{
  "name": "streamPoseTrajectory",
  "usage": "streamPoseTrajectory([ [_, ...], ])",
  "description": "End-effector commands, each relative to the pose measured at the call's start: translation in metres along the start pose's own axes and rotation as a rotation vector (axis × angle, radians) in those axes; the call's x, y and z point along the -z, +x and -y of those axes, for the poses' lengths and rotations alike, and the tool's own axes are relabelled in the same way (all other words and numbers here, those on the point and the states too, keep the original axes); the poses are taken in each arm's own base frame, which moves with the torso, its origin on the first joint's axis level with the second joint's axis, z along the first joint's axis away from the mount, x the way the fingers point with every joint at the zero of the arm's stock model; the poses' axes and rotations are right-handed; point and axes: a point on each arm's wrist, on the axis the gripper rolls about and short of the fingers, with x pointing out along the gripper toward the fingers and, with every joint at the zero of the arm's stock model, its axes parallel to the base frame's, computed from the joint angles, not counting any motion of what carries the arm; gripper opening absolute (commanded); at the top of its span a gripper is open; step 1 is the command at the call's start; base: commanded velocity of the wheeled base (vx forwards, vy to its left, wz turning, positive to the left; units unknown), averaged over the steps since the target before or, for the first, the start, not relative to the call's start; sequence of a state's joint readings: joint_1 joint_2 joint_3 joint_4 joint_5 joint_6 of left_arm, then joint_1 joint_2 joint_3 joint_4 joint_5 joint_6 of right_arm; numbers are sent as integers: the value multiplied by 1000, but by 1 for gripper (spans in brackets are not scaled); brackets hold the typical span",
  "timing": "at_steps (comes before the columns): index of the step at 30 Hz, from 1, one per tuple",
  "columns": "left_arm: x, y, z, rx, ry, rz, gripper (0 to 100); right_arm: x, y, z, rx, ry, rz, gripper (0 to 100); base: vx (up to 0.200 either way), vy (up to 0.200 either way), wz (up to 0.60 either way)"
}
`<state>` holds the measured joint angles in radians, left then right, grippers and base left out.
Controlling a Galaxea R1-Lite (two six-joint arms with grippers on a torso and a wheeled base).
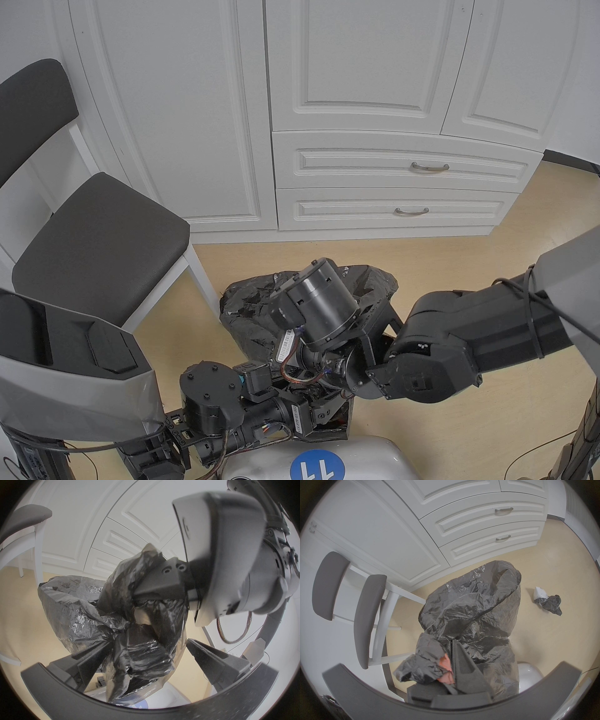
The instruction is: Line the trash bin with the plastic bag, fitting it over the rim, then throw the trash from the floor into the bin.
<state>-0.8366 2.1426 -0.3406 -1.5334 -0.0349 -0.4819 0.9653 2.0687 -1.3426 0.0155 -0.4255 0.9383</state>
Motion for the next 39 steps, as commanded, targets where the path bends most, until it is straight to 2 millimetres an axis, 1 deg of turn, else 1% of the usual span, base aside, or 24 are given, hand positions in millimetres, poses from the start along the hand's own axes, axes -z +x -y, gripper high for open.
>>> streamPoseTrajectory([
  [1,1,2,0,0,0,-2,100,12,8,-1,12,-20,-23,0,0,0,0],
  [6,1,5,-1,-1,-3,1,100,18,7,-5,4,-21,-32,0,0,0,0],
  [10,7,12,-4,-20,-1,-8,100,19,-2,-10,-21,-21,-27,0,0,0,0],
  [14,9,19,-6,-60,3,12,100,13,-10,-15,-39,0,-8,0,0,0,0],
  [19,12,22,-7,-78,2,15,100,14,-18,-19,-56,1,3,0,0,0,0],
  [24,12,22,-7,-80,5,14,100,15,-19,-20,-57,-1,6,0,0,0,0],
  [30,12,21,-8,-84,11,12,100,11,-16,-17,-42,6,17,0,0,0,0],
  [34,12,20,-8,-89,12,12,100,2,-15,-12,-31,22,31,0,0,0,0],
  [39,13,21,-9,-104,14,16,100,-2,-14,-10,-19,24,31,0,0,0,0],
])
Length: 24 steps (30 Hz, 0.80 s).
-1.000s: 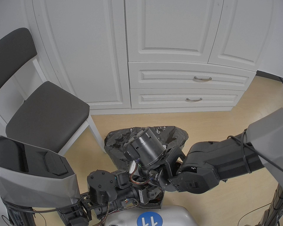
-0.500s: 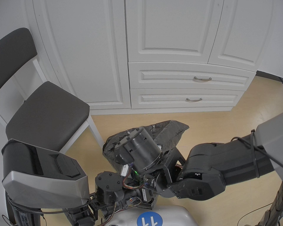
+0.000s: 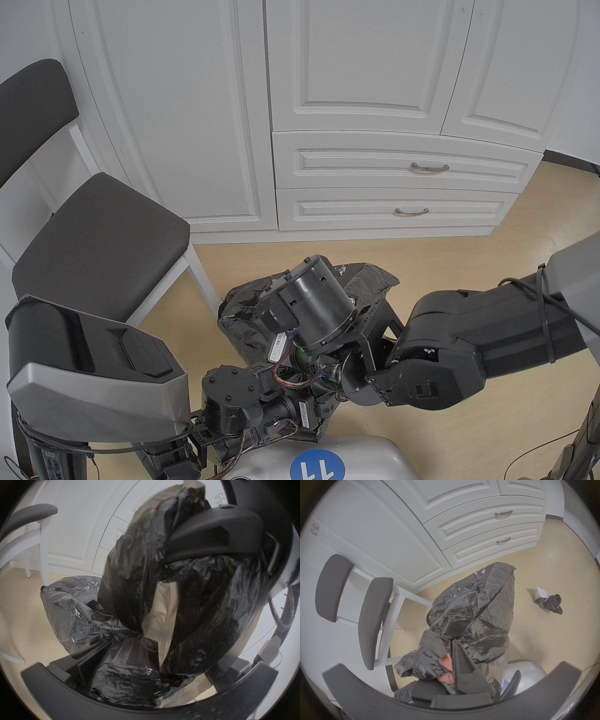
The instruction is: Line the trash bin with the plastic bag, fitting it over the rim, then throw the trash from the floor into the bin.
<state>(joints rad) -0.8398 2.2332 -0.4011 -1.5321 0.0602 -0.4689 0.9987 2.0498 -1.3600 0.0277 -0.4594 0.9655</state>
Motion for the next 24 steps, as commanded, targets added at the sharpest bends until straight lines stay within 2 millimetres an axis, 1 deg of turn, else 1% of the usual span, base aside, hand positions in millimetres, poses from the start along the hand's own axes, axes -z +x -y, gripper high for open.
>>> streamPoseTrajectory([
  [1,1,1,0,-11,0,3,100,-4,-1,0,2,6,6,0,0,0,0],
  [6,3,2,-2,-20,2,-1,100,-4,-1,0,3,6,5,0,0,0,0],
  [7,3,2,-2,-23,2,0,0,-4,-1,0,3,6,5,0,0,0,0],
  [21,2,3,-1,-26,3,7,0,-4,0,2,35,2,38,0,0,0,0],
  [22,2,3,-1,-26,3,7,0,-4,0,3,35,0,38,100,0,0,0],
  [24,2,3,-2,-27,3,9,0,-5,-4,4,37,-8,38,100,0,0,0],
])
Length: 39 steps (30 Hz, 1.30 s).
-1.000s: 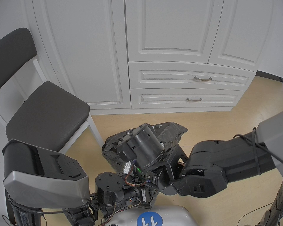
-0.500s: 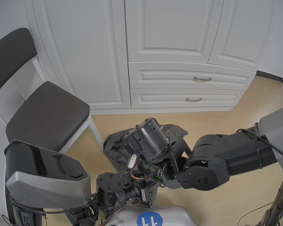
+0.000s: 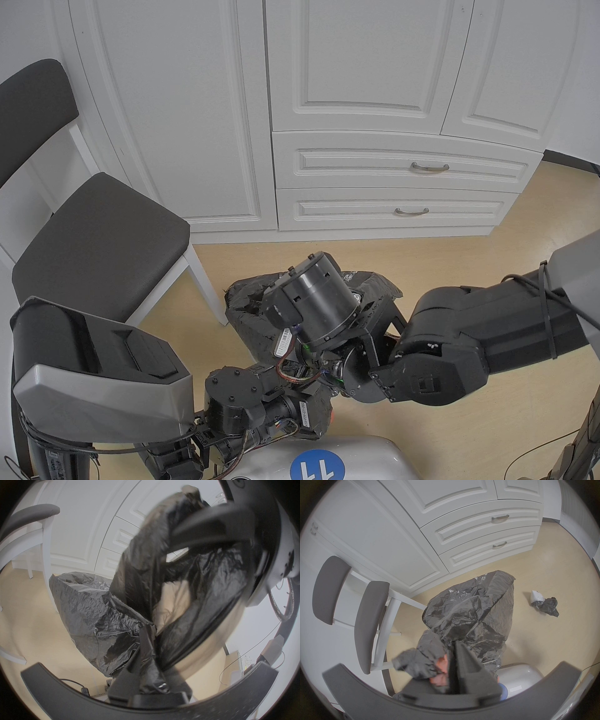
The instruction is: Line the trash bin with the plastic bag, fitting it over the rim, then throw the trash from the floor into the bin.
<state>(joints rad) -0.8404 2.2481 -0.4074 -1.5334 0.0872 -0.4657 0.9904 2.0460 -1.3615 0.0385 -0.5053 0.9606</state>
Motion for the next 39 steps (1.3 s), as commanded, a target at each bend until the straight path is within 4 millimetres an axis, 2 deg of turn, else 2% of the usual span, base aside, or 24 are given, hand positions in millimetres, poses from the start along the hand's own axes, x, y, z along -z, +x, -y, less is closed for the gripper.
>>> streamPoseTrajectory([
  [1,-1,0,0,0,-1,4,0,-1,-4,2,1,-6,0,100,0,0,0],
  [9,-4,-1,-1,-4,-4,12,0,-20,-16,15,14,-26,28,100,0,0,0],
  [11,-4,0,-1,-3,-4,14,0,-29,-27,22,13,-45,39,100,0,0,0],
  [17,-5,-1,-1,-3,-5,17,0,-37,-48,36,3,-109,41,100,0,0,0],
  [23,-5,-1,-1,-3,-6,17,0,-33,-60,49,-12,-182,9,100,0,0,0],
  [25,-6,-1,-1,-2,-7,22,0,-33,-75,59,-62,-248,-11,100,0,0,0],
  [32,-9,-2,-1,1,-8,31,0,-38,-99,70,-109,-293,19,100,0,0,0],
  [35,-9,-2,0,3,-9,33,0,-42,-116,78,-142,-317,31,100,0,0,0],
  [39,-21,-6,6,25,-15,73,0,-48,-133,86,-177,-325,56,100,0,0,0],
])
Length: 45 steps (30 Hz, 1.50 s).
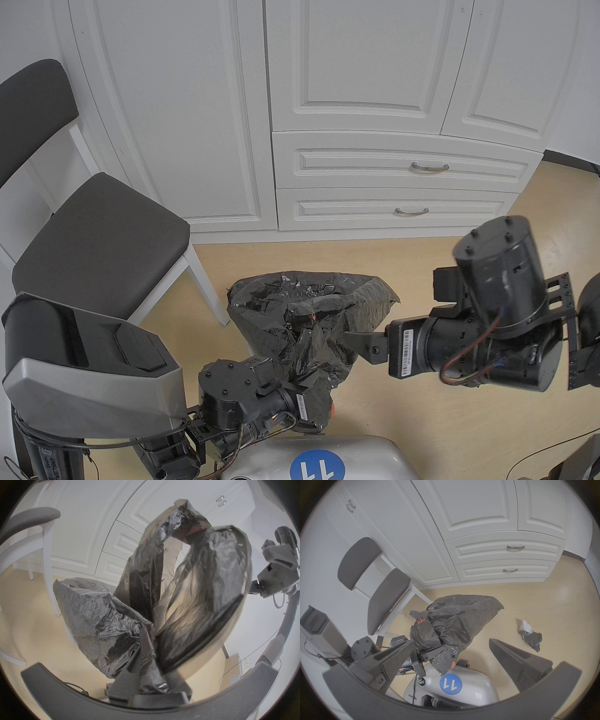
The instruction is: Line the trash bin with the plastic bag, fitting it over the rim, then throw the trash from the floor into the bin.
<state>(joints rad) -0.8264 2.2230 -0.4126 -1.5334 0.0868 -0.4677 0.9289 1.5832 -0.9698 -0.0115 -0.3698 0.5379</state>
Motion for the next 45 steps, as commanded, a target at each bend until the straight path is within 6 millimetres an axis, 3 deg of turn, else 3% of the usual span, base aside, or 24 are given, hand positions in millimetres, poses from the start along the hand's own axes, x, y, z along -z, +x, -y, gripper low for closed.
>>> streamPoseTrajectory([
  [1,-17,-7,9,35,-13,57,0,-9,-31,11,-44,13,65,100,0,0,0],
  [11,-60,-42,42,184,-129,196,0,-23,-36,28,6,54,118,100,0,0,0],
  [19,-67,-58,52,247,-147,206,0,-27,-35,33,24,67,131,100,0,0,0],
  [22,-68,-79,59,344,-168,168,0,-31,-29,41,63,66,136,100,0,0,0],
  [26,-70,-92,61,423,-203,126,0,-36,-26,44,64,82,169,100,0,0,0],
  [34,-69,-80,54,405,-331,92,0,-40,-26,49,80,86,183,100,0,0,0],
  [45,-52,-30,3,198,-367,59,0,-41,-24,54,98,92,183,100,0,0,0],
])
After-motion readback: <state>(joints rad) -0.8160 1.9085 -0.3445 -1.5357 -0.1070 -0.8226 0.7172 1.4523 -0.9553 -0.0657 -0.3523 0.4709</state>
